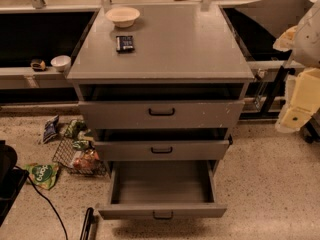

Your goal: Close bottom drawer

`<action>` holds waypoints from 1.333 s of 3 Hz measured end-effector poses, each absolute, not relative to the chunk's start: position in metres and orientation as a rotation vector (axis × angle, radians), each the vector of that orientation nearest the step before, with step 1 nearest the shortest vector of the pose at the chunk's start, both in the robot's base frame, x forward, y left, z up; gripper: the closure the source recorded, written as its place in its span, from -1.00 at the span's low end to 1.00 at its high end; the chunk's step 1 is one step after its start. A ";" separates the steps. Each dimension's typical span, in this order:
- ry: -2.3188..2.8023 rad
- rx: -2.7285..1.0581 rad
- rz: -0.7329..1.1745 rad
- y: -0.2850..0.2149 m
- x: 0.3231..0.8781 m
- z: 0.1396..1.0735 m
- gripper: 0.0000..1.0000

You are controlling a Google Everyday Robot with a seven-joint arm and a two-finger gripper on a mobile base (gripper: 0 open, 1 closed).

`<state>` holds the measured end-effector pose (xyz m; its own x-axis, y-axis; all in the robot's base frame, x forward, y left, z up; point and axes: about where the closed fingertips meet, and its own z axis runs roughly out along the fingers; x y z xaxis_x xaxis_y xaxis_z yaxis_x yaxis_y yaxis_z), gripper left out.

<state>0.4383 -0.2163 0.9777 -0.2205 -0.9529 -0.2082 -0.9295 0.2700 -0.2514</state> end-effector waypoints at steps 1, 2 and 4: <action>2.228 -1.722 -0.103 -0.216 0.438 0.978 -1.00; 2.197 -1.739 0.042 -0.202 0.433 0.956 -1.00; 2.055 -1.757 0.596 -0.110 0.386 0.850 -1.00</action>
Offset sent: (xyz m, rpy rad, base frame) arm -0.0222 0.0489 -0.0811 0.3294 0.2090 0.1558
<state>0.3860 -0.1099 0.8497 -0.1535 -0.8312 -0.5344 -0.9881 0.1328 0.0772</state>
